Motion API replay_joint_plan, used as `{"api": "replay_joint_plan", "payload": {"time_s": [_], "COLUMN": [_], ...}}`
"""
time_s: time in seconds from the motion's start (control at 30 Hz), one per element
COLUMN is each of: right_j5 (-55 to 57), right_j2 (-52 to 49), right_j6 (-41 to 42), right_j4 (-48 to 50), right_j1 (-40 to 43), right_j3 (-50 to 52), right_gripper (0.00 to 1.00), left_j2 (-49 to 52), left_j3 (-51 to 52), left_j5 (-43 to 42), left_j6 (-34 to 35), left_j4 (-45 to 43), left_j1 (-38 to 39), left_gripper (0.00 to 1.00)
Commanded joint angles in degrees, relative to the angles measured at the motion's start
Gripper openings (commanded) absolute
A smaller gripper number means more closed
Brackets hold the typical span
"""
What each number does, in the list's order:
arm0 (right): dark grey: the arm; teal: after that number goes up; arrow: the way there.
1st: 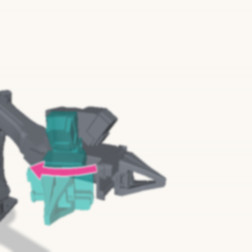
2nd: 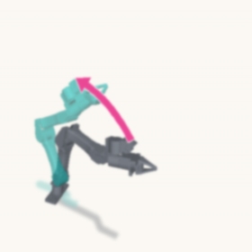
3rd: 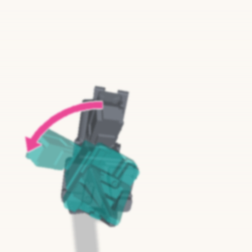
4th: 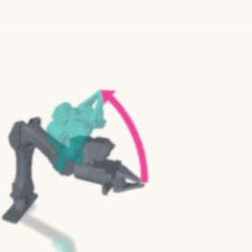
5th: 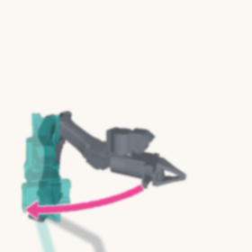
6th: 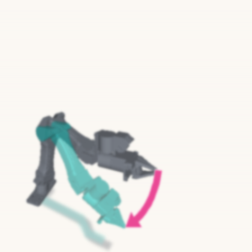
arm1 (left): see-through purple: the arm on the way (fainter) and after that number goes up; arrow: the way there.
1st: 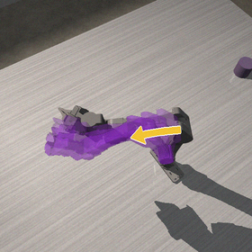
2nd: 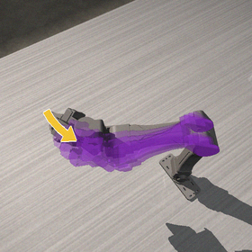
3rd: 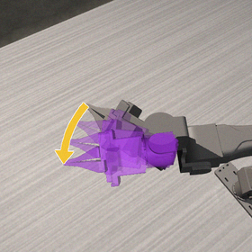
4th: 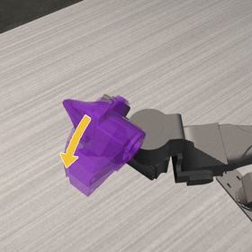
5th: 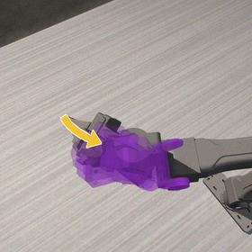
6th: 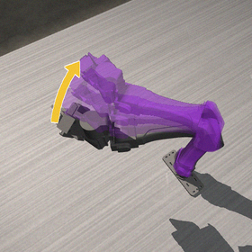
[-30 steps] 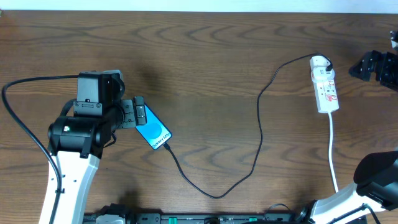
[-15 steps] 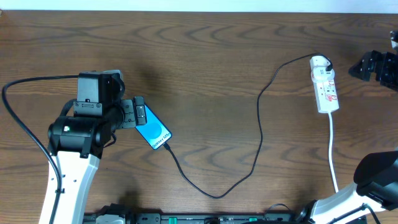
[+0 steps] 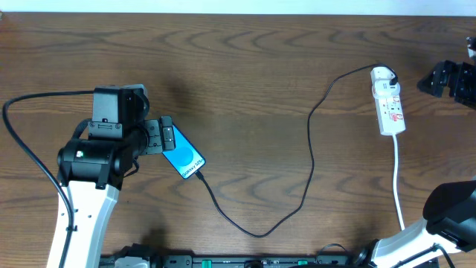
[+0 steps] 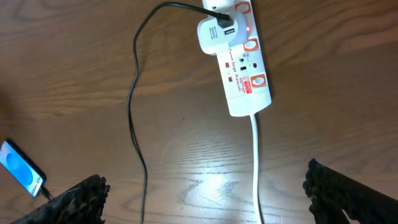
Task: Plug charger to phone and switch on socket
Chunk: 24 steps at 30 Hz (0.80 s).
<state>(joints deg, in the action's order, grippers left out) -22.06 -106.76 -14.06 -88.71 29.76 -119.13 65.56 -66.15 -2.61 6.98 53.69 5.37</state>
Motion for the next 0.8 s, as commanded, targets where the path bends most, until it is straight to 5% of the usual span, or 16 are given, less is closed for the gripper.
{"api": "replay_joint_plan", "payload": {"time_s": [0.0,0.77], "right_j5": [-0.09,-0.09], "right_j2": [0.59,0.57], "right_j6": [0.33,0.33], "right_j4": [-0.04,-0.04], "right_j1": [-0.24,-0.24], "right_j3": [-0.92,-0.92], "right_gripper": [0.99,0.99], "left_j2": [0.02,-14.53], "left_j3": [-0.46,19.85], "left_j5": [0.72,0.72], "left_j6": [-0.96,-0.96], "left_j4": [0.26,-13.38], "left_j1": [0.17,0.17], "left_gripper": [0.96,0.96]}}
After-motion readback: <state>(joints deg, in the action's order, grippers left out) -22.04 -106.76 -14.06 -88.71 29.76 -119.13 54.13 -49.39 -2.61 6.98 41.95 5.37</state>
